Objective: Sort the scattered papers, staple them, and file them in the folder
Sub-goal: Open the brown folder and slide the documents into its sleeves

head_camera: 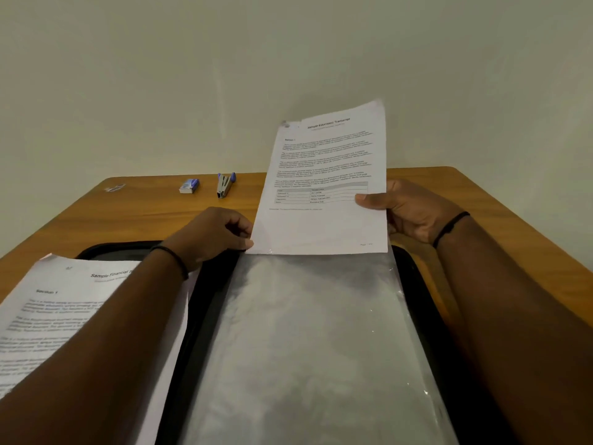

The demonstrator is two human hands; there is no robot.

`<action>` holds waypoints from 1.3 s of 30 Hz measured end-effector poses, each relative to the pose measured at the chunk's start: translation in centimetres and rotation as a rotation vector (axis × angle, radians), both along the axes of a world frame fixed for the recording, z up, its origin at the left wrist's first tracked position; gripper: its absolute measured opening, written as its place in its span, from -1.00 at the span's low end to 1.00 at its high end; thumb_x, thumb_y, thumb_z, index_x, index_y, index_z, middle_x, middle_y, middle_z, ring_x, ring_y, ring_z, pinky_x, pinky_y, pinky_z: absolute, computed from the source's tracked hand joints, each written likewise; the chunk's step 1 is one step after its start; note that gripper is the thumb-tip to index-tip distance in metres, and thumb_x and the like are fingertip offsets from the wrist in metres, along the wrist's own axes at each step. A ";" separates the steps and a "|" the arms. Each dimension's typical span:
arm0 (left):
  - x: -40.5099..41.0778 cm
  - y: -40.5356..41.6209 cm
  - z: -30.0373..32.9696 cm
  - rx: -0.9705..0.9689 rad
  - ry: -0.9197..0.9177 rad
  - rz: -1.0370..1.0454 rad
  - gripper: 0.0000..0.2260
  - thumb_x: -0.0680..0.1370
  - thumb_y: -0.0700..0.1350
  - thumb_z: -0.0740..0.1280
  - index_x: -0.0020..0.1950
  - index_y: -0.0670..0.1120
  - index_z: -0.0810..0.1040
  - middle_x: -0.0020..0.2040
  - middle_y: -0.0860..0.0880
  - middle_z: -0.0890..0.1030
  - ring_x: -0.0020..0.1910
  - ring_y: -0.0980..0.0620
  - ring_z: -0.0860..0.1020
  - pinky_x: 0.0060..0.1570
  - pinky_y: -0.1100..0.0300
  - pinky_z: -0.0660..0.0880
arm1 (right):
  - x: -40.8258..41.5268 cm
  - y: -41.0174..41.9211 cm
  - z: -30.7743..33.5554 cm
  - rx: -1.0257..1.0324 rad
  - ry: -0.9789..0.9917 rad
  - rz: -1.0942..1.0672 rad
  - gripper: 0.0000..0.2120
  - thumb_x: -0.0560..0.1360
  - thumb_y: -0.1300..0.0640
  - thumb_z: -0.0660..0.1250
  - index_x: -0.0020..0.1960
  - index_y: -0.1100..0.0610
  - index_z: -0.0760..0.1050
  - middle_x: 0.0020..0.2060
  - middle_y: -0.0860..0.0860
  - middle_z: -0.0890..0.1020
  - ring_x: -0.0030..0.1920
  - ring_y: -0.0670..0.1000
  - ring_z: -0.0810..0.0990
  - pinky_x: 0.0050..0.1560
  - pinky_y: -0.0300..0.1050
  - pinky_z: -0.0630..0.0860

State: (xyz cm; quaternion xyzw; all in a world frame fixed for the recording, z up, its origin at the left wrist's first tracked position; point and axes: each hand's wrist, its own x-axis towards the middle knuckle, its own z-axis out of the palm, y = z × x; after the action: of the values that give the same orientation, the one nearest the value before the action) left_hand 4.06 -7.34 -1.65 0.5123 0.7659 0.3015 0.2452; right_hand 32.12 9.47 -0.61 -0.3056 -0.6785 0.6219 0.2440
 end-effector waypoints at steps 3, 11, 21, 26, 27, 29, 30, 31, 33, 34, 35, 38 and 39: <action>-0.4 -0.5 0.3 -0.006 -0.046 -0.020 -0.85 0.43 -0.33 0.51 -0.09 -0.12 0.67 -0.12 -0.03 0.68 -0.16 0.08 0.58 -0.21 0.37 0.46 | 0.1 -0.2 0.3 0.024 0.010 0.006 -0.54 0.38 0.06 0.43 0.28 0.09 0.56 0.16 0.07 0.68 0.16 0.15 0.66 0.02 0.05 0.64; -0.1 -0.4 0.4 0.044 0.051 -0.042 -0.86 0.37 -0.30 0.56 -0.26 -0.11 0.67 -0.30 0.03 0.67 -0.32 0.15 0.57 -0.28 0.40 0.46 | 0.2 -0.3 1.0 0.091 0.016 0.016 -0.56 0.36 0.02 0.47 0.22 0.05 0.60 0.14 0.07 0.69 0.22 0.27 0.60 0.22 0.38 0.47; -0.3 -0.4 0.1 0.032 0.011 0.008 -0.80 0.42 -0.07 0.56 -0.11 -0.16 0.64 -0.24 0.00 0.67 -0.28 0.14 0.58 -0.24 0.28 0.49 | 0.2 0.4 -0.2 0.015 -0.049 0.089 -0.47 0.34 0.01 0.48 0.29 0.10 0.56 0.16 0.09 0.67 0.23 0.23 0.60 0.17 0.24 0.52; 1.2 0.4 -0.3 0.205 0.345 0.009 -0.58 0.33 0.11 0.59 0.12 0.07 0.58 0.07 0.02 0.54 0.03 0.03 0.51 0.03 0.01 0.52 | 0.0 1.0 -1.4 -0.071 -0.085 0.157 -0.46 0.38 0.10 0.51 0.34 0.13 0.52 0.22 0.10 0.64 0.25 0.19 0.60 0.32 0.34 0.42; 1.6 0.4 -0.1 0.260 0.400 -0.013 -0.54 0.32 0.15 0.59 0.16 0.11 0.57 0.10 0.02 0.53 0.06 0.02 0.49 0.07 -0.01 0.50 | 0.1 1.2 -1.7 -0.083 -0.088 0.169 -0.43 0.37 0.09 0.54 0.36 0.13 0.52 0.25 0.11 0.62 0.26 0.19 0.59 0.36 0.37 0.36; 2.5 0.6 0.2 0.310 0.457 -0.078 -0.52 0.32 0.19 0.57 0.19 0.15 0.57 0.11 0.03 0.52 0.07 0.01 0.48 0.08 0.00 0.47 | 0.2 1.4 -2.1 -0.103 -0.079 0.179 -0.39 0.34 0.08 0.56 0.36 0.12 0.51 0.27 0.12 0.61 0.28 0.19 0.58 0.39 0.38 0.33; 3.0 0.7 0.3 0.295 0.430 -0.131 -0.56 0.34 0.18 0.56 0.17 0.15 0.60 0.08 0.05 0.54 0.03 0.02 0.49 0.05 0.03 0.48 | 0.2 1.5 -2.3 -0.109 -0.074 0.180 -0.38 0.34 0.08 0.57 0.36 0.12 0.52 0.27 0.11 0.61 0.28 0.18 0.58 0.39 0.38 0.33; 3.8 0.7 0.4 0.249 0.369 -0.187 -0.63 0.37 0.16 0.55 0.13 0.13 0.63 0.03 0.07 0.57 -0.01 0.05 0.51 0.01 0.08 0.49 | 0.2 1.5 -2.5 -0.112 -0.072 0.180 -0.39 0.35 0.08 0.56 0.36 0.11 0.52 0.27 0.11 0.61 0.28 0.18 0.58 0.40 0.37 0.32; 5.2 0.8 0.2 0.157 0.236 -0.286 -0.77 0.41 0.09 0.54 0.03 0.09 0.68 -0.09 0.10 0.62 -0.13 0.15 0.54 -0.08 0.20 0.48 | 0.2 1.6 -2.8 -0.101 -0.075 0.176 -0.46 0.41 0.11 0.53 0.36 0.11 0.52 0.26 0.10 0.62 0.28 0.20 0.58 0.41 0.37 0.28; 5.8 0.9 0.0 0.143 0.189 -0.326 -0.82 0.42 0.06 0.54 -0.02 0.07 0.70 -0.15 0.10 0.64 -0.19 0.19 0.53 -0.12 0.25 0.47 | 0.2 1.5 -2.9 -0.088 -0.080 0.172 -0.51 0.44 0.12 0.51 0.35 0.11 0.53 0.25 0.10 0.62 0.27 0.23 0.58 0.40 0.35 0.29; 6.2 0.9 -0.3 0.144 0.154 -0.354 -0.87 0.44 0.02 0.54 -0.06 0.04 0.71 -0.19 0.08 0.65 -0.24 0.21 0.52 -0.16 0.27 0.45 | 0.1 1.3 -2.9 -0.068 -0.088 0.174 -0.55 0.47 0.12 0.50 0.34 0.10 0.54 0.24 0.11 0.63 0.25 0.27 0.58 0.31 0.29 0.38; 7.1 1.2 -0.9 0.163 0.107 -0.348 -0.91 0.48 -0.06 0.52 -0.20 -0.04 0.68 -0.25 0.04 0.68 -0.27 0.19 0.52 -0.23 0.29 0.45 | -0.4 0.8 -2.5 -0.028 -0.101 0.185 -0.63 0.51 0.14 0.44 0.31 0.11 0.56 0.21 0.15 0.64 -0.08 0.16 0.59 -0.24 -0.11 0.39; 7.4 1.3 -1.0 0.174 0.107 -0.321 -0.89 0.48 -0.08 0.51 -0.24 -0.04 0.67 -0.28 0.07 0.67 -0.28 0.19 0.52 -0.24 0.29 0.45 | -0.4 0.8 -2.4 -0.027 -0.108 0.190 -0.64 0.52 0.15 0.42 0.31 0.12 0.55 0.21 0.15 0.64 -0.13 0.09 0.55 -0.31 -0.16 0.34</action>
State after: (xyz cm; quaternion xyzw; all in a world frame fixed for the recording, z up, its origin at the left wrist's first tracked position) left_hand 11.47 -6.00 -2.63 0.6624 0.6573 0.2960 0.2039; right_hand 31.76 10.22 -2.98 -0.2761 -0.7082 0.6339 0.1427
